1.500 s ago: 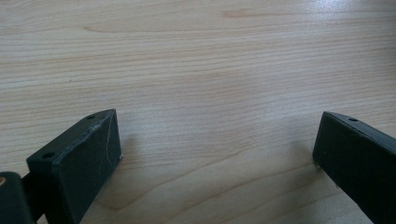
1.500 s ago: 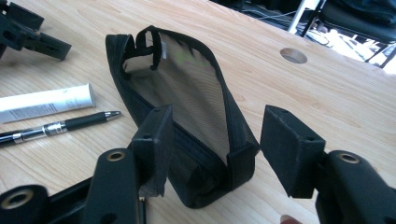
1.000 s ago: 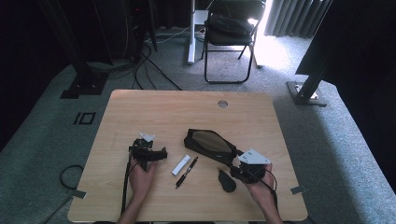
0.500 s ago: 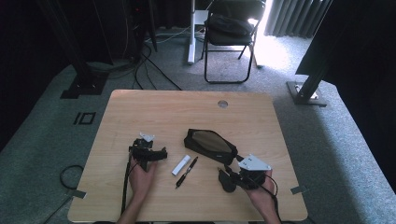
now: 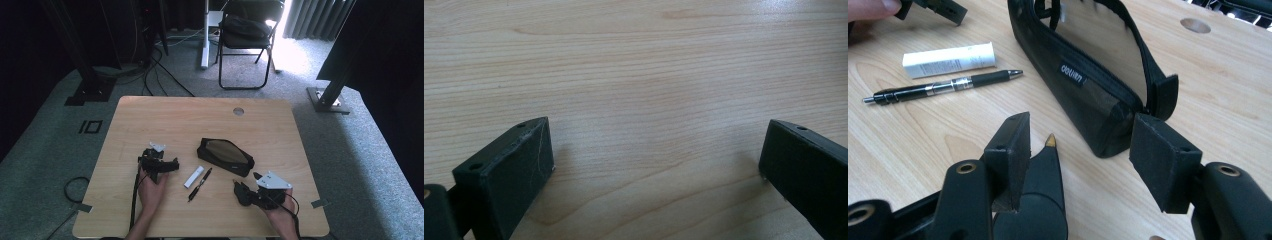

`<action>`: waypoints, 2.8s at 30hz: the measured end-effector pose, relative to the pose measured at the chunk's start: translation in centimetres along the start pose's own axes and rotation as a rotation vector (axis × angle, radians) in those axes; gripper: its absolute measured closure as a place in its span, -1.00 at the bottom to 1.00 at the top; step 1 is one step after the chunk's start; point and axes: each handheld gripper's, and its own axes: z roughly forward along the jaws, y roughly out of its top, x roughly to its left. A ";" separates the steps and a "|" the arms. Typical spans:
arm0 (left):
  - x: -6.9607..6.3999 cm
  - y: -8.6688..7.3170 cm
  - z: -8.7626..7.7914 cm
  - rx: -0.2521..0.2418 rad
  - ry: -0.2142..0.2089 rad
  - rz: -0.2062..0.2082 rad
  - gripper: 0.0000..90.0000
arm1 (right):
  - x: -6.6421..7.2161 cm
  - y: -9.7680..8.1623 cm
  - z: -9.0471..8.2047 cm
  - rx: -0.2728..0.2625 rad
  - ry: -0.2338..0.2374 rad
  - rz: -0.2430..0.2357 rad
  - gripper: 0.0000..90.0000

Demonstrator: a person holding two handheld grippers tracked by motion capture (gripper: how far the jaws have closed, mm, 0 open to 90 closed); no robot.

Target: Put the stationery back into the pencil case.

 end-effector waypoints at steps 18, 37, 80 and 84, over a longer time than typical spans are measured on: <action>0.0 0.0 0.0 0.001 0.000 0.000 -0.97 | 0.4 -2.3 1.0 0.079 0.031 0.024 -0.07; 0.0 0.0 0.0 0.001 0.000 0.000 -0.97 | 1.1 -3.2 1.9 0.146 0.073 0.037 -0.25; 0.0 0.0 0.0 0.001 0.000 0.000 -0.97 | 1.5 -3.6 3.0 0.213 0.075 0.051 -0.08; 0.0 0.0 0.0 0.001 0.000 0.000 -0.97 | 1.4 -3.6 3.0 0.210 0.071 0.055 -0.08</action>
